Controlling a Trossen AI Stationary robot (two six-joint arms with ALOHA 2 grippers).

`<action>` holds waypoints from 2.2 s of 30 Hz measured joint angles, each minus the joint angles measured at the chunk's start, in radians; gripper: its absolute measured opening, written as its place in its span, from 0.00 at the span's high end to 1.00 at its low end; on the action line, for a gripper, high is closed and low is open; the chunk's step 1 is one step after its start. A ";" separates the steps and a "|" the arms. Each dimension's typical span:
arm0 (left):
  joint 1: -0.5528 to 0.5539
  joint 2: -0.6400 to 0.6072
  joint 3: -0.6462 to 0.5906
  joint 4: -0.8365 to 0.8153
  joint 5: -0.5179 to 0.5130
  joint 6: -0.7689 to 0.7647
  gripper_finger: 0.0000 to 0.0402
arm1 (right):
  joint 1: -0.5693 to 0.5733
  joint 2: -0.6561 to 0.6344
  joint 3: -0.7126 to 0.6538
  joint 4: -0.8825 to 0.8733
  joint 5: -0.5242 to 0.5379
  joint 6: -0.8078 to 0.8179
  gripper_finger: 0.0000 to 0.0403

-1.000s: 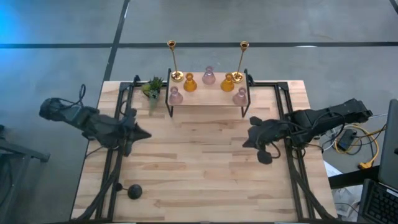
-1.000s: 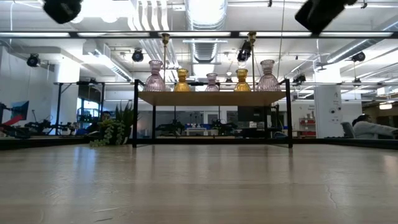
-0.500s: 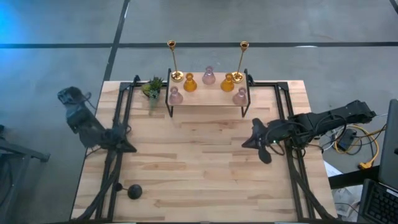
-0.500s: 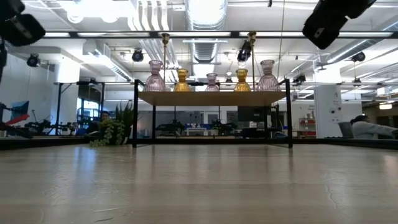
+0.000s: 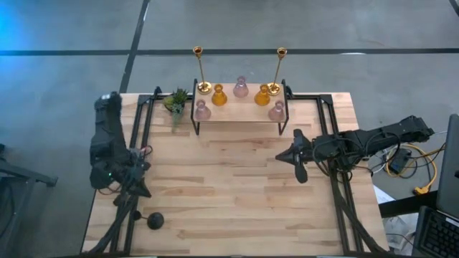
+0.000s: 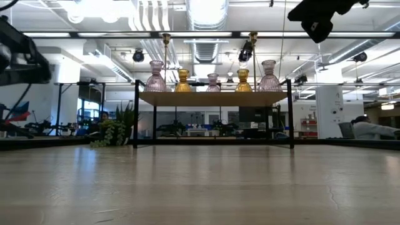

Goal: Pick & Place candle stick holders
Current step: Put the black candle holder on the shelf

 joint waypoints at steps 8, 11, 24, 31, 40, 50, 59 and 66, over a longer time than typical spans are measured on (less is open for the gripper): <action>-0.132 -0.008 -0.124 0.284 0.032 0.080 1.00 | 0.000 0.003 0.000 0.114 0.084 0.008 0.98; -0.132 -0.009 -0.153 0.386 0.067 0.195 1.00 | 0.000 0.003 0.000 0.149 0.094 -0.001 0.98; -0.125 0.016 -0.220 0.778 0.040 0.569 0.92 | 0.000 0.024 0.000 0.196 0.094 0.000 0.98; -0.123 0.059 -0.222 0.772 -0.004 0.536 0.76 | 0.000 0.028 0.000 0.214 0.093 0.000 0.98; -0.123 0.105 -0.223 0.759 -0.038 0.447 0.55 | 0.000 0.029 0.000 0.237 0.093 0.000 0.98; -0.109 0.131 -0.223 0.785 -0.040 0.446 0.50 | 0.000 0.029 0.000 0.237 0.093 0.000 0.98; -0.068 0.195 -0.223 0.863 -0.010 0.462 0.50 | 0.000 0.029 0.000 0.237 0.093 0.000 0.98; -0.036 0.253 -0.223 0.904 -0.008 0.481 0.73 | 0.000 0.027 0.000 0.237 0.099 -0.008 0.98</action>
